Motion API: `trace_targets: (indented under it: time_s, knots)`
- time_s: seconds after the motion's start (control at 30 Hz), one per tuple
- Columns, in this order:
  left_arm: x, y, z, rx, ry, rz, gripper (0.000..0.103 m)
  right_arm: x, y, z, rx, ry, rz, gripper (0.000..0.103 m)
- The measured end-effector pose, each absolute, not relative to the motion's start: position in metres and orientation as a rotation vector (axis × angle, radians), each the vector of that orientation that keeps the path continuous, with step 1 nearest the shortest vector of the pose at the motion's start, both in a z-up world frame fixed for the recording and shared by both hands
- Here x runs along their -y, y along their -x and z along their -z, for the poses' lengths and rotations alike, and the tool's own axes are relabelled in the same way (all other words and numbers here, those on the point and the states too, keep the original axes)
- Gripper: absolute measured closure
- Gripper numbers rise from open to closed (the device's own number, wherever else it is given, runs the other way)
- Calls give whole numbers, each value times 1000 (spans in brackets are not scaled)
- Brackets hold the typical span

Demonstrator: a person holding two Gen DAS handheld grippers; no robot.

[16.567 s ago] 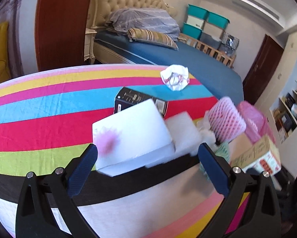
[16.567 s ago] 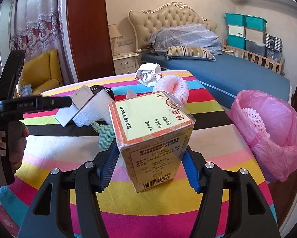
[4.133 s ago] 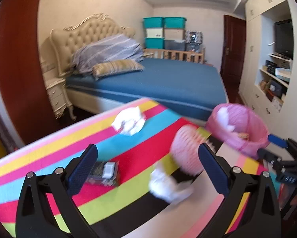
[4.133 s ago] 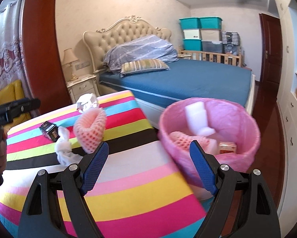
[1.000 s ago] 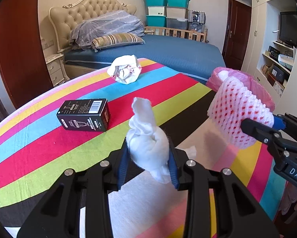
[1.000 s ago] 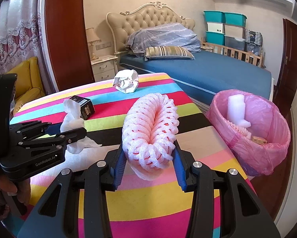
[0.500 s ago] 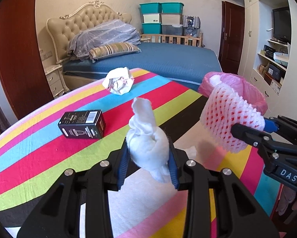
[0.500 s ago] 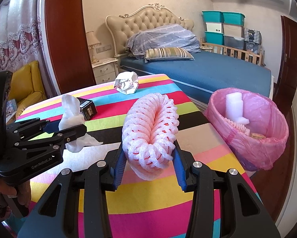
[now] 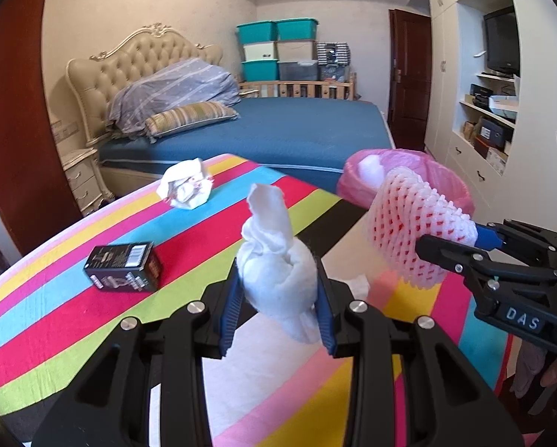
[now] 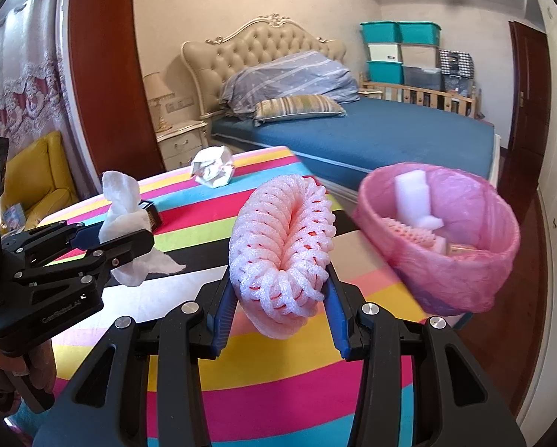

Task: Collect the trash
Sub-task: 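Carry the tissue and pink net over the pink bin and open both tools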

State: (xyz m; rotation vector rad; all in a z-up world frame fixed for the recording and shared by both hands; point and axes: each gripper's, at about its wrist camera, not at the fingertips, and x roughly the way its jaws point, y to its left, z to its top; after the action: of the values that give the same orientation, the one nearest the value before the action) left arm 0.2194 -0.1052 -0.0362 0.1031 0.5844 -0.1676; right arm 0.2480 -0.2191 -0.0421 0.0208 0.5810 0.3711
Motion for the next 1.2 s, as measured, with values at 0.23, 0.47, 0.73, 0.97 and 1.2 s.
trace_targets:
  time_s: [0.23, 0.47, 0.73, 0.97, 1.2]
  knots:
    - [135, -231, 30, -574, -136, 254, 68, 252, -255, 38, -567, -49, -296, 61]
    - [170, -254, 24, -574, -168, 340, 66, 283, -267, 33, -551, -53, -225, 61]
    - [204, -294, 6, -561, -182, 417, 66, 317, -288, 26, -535, -50, -152, 61]
    - [240, -338, -10, -566, -188, 471, 66, 339, -316, 24, -535, -49, -104, 60]
    - [269, -382, -15, -572, -187, 465, 65, 365, -344, 29, -548, -78, -61, 58]
